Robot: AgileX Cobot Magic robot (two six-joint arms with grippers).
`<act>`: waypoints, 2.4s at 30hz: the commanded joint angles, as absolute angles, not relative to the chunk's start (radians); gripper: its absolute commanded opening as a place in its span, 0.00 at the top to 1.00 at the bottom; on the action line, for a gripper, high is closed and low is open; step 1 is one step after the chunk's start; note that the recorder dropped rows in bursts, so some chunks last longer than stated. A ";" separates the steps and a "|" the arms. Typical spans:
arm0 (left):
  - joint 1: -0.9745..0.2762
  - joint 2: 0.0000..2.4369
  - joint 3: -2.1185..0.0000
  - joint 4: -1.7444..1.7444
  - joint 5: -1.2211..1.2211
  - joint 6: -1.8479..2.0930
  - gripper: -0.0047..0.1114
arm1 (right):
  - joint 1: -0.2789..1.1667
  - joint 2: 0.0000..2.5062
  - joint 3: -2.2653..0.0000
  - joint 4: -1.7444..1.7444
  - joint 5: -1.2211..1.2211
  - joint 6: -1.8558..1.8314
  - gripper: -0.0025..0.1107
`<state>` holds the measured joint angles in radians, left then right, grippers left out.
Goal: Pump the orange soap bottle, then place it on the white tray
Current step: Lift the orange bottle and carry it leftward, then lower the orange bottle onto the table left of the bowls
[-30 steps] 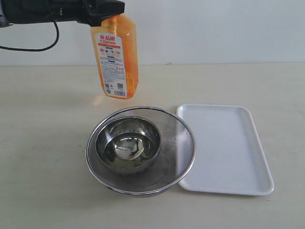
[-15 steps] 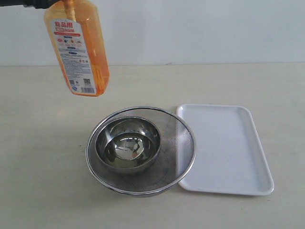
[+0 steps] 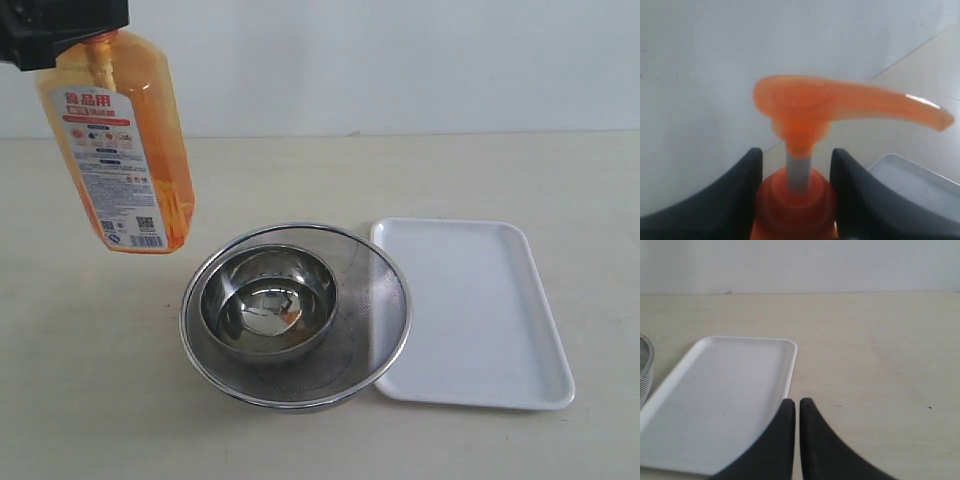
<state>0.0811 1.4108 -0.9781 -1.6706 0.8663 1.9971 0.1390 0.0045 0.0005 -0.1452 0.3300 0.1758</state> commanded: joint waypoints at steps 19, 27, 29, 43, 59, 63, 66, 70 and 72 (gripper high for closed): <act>0.091 1.216 -0.617 -1.744 0.834 2.058 0.92 | 0.132 0.000 0.000 -0.145 0.322 0.177 0.98; 0.196 1.216 -0.557 -1.744 0.937 2.061 0.92 | 0.132 0.000 0.000 -0.145 0.322 0.177 0.98; 0.199 1.216 -0.545 -1.744 0.937 2.080 0.92 | 0.132 0.000 0.000 -0.145 0.322 0.177 0.98; 0.199 1.216 -0.530 -1.744 0.931 2.121 0.80 | 0.132 0.000 0.000 -0.145 0.322 0.177 0.98; 0.199 1.216 -0.530 -1.683 0.877 2.098 0.28 | 0.132 0.000 0.000 -0.145 0.324 0.177 0.98; 0.199 1.216 -0.530 -1.665 0.879 2.098 0.31 | 0.132 0.000 0.000 -0.145 0.322 0.177 0.98; 0.199 1.216 -0.530 -1.655 0.883 2.079 0.54 | 0.132 0.000 0.000 -0.145 0.322 0.177 0.98; 0.199 1.216 -0.530 -1.648 0.883 2.079 0.82 | 0.132 0.000 0.000 -0.145 0.322 0.177 0.98; 0.199 1.216 -0.530 -1.634 0.883 2.013 0.92 | 0.132 0.000 0.000 -0.145 0.322 0.177 0.98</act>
<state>0.1965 1.2244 -0.5328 -1.6471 0.8751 2.0722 0.1390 0.0045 0.0005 -0.1452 0.3300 0.1758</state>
